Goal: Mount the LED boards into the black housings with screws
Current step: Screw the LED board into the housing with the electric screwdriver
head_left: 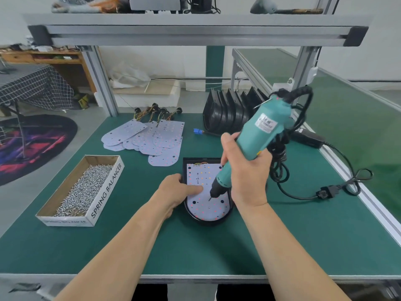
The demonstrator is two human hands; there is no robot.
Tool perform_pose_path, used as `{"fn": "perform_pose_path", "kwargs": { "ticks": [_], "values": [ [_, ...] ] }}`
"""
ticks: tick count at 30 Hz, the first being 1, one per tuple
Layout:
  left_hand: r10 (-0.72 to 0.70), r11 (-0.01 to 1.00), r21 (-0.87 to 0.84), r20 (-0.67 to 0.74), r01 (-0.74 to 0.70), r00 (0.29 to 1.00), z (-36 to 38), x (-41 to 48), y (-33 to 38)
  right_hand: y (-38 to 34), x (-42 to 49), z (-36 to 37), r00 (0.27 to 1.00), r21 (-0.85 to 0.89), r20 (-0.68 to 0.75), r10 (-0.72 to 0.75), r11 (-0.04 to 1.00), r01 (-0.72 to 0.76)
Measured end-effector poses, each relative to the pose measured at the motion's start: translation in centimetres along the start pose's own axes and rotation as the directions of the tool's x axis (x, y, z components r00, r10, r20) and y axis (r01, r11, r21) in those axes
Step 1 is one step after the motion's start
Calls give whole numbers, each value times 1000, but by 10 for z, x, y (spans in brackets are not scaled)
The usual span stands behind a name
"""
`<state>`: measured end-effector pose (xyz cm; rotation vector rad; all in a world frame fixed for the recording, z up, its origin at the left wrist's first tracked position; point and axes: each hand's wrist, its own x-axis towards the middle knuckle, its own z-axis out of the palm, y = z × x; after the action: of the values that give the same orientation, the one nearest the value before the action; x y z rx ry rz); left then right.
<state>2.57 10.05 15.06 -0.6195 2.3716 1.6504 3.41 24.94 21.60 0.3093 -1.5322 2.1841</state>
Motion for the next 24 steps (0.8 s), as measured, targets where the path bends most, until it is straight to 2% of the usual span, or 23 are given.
{"fn": "perform_pose_path", "kwargs": {
  "ticks": [2, 3, 4, 5, 7, 8, 9, 12, 16, 19, 24],
  "values": [
    [10, 996, 90, -95, -1, 995, -5, -4, -2, -7, 6, 0, 999, 37, -54, -2, 999, 4],
    [8, 998, 62, -134, 0, 991, -9, -6, -2, -10, 9, 0, 995, 58, -99, 15, 998, -9],
    [-14, 998, -60, -158, 5, 987, -15, -8, -2, -11, 12, -1, 987, 79, -153, 46, 996, -34],
    [-64, 957, -289, -164, 14, 984, -22, -9, -1, -12, 15, -2, 975, 101, -208, 82, 993, -62],
    [-158, 728, -684, -97, 49, 983, -36, -12, -1, -12, 19, -3, 946, 144, -293, 136, 985, -97],
    [-162, 609, -791, -51, 59, 986, -41, -15, 0, -12, 21, -4, 936, 161, -315, 154, 981, -107],
    [-140, 543, -837, -19, 61, 990, -44, -19, 1, -12, 22, -4, 931, 176, -324, 167, 978, -114],
    [-34, 531, -845, 52, 62, 998, -43, -31, 6, -13, 24, -2, 927, 210, -324, 188, 970, -123],
    [-4, 582, -808, 107, 89, 994, -32, -38, 8, -16, 26, 6, 931, 222, -312, 191, 967, -123],
    [14, 582, -809, 110, 82, 994, -24, -40, 8, -18, 29, 11, 935, 242, -302, 184, 964, -112],
    [55, 464, -858, 276, 220, 959, -20, -46, 15, -21, 31, 13, 936, 251, -302, 178, 963, -102]
  ]
}}
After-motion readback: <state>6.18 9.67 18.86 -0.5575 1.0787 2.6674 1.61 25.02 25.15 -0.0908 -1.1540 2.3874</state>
